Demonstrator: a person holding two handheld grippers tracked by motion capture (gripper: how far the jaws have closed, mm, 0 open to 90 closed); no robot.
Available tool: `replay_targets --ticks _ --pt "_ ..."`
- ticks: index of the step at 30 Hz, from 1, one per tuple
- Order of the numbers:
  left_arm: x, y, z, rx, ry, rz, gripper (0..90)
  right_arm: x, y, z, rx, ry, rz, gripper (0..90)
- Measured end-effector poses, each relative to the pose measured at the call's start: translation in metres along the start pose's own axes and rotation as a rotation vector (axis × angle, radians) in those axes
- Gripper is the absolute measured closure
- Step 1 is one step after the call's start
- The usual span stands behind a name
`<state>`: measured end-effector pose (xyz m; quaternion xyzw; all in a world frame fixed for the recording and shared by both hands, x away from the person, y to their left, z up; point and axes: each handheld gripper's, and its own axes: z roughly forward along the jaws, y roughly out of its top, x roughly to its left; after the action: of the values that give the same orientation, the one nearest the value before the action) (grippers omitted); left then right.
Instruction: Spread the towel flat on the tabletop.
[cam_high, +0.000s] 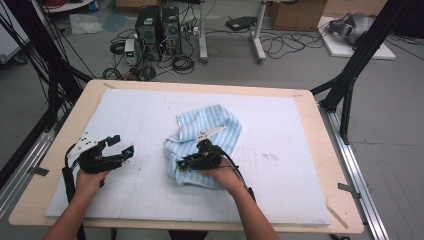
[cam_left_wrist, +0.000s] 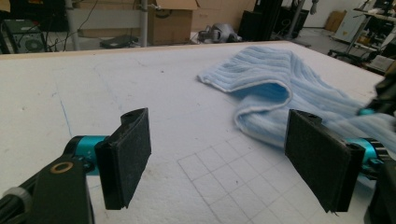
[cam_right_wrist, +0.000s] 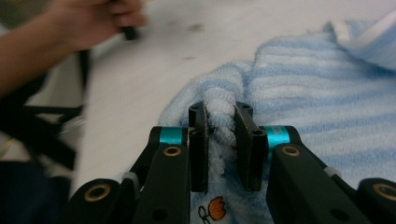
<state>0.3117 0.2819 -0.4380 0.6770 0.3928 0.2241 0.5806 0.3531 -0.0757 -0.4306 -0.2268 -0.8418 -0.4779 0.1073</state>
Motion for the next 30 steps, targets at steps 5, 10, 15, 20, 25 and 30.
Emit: replay_targets --ticks 5,10,15,20,25,30 --pt "-0.001 0.0 0.0 0.006 -0.009 0.003 23.7 0.015 -0.006 -0.003 0.051 -0.01 -0.03 58.2" --pt "-0.003 -0.001 0.004 0.031 -0.05 -0.001 27.1 0.01 -0.016 -0.039 -0.086 -0.121 0.027 44.9" --pt "-0.013 0.008 0.026 0.064 -0.12 -0.016 31.1 0.0 -0.042 -0.093 -0.147 -0.423 0.076 40.1" --pt "-0.022 0.016 0.057 0.125 -0.151 -0.007 30.4 -0.002 -0.066 -0.114 -0.176 -0.511 0.125 40.2" --pt "-0.038 0.028 0.1 0.243 -0.189 0.044 31.0 -0.005 -0.074 -0.122 -0.188 -0.538 0.137 40.4" --pt "-0.056 0.025 0.149 0.45 -0.173 0.153 47.7 -0.006 -0.077 -0.127 -0.2 -0.556 0.14 40.0"
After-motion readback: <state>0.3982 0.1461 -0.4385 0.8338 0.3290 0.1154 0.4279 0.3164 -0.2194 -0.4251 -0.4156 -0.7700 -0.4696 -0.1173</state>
